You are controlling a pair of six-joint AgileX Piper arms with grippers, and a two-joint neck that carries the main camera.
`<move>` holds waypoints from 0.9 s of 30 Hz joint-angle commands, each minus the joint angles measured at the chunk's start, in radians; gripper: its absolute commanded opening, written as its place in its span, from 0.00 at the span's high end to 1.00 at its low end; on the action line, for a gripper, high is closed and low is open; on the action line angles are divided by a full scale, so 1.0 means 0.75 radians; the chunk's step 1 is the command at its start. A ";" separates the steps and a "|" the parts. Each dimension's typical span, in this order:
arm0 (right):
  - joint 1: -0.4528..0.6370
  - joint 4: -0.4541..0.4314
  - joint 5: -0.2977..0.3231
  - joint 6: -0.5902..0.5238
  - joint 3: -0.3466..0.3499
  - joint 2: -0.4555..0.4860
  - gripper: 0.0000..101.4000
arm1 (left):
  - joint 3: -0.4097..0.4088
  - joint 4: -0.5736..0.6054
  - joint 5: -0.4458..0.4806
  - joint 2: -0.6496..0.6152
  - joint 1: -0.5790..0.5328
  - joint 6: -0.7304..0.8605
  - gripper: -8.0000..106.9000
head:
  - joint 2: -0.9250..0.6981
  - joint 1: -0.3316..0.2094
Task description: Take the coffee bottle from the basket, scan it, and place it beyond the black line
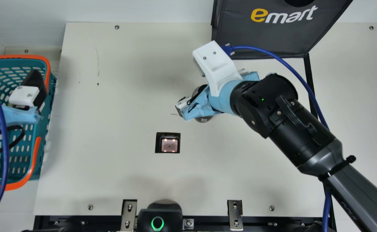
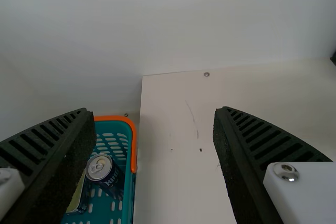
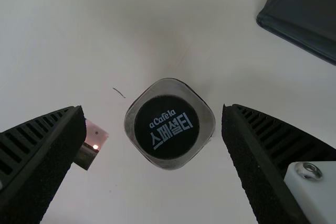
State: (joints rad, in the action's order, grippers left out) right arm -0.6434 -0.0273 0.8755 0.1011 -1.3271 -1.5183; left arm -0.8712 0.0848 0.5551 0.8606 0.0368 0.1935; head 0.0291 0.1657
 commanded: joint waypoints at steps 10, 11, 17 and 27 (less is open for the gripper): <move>0.014 0.004 -0.011 -0.018 0.001 -0.031 0.23 | 0.000 0.000 0.000 0.000 0.000 0.000 0.15 | -0.002 -0.037; 0.015 0.003 -0.012 -0.019 0.001 -0.033 0.30 | 0.000 0.000 0.000 0.000 0.000 0.000 0.15 | -0.002 -0.037; 0.021 0.000 -0.013 -0.022 0.000 -0.041 0.70 | 0.000 0.000 0.000 0.000 0.000 0.000 0.15 | -0.002 -0.037; 0.033 -0.003 -0.001 -0.030 -0.013 -0.042 1.00 | 0.000 0.000 0.000 0.000 0.000 0.000 0.15 | -0.002 -0.037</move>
State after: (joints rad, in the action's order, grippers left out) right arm -0.6197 -0.0284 0.8714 0.0785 -1.3343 -1.5508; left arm -0.8712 0.0848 0.5551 0.8606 0.0368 0.1935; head 0.0291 0.1641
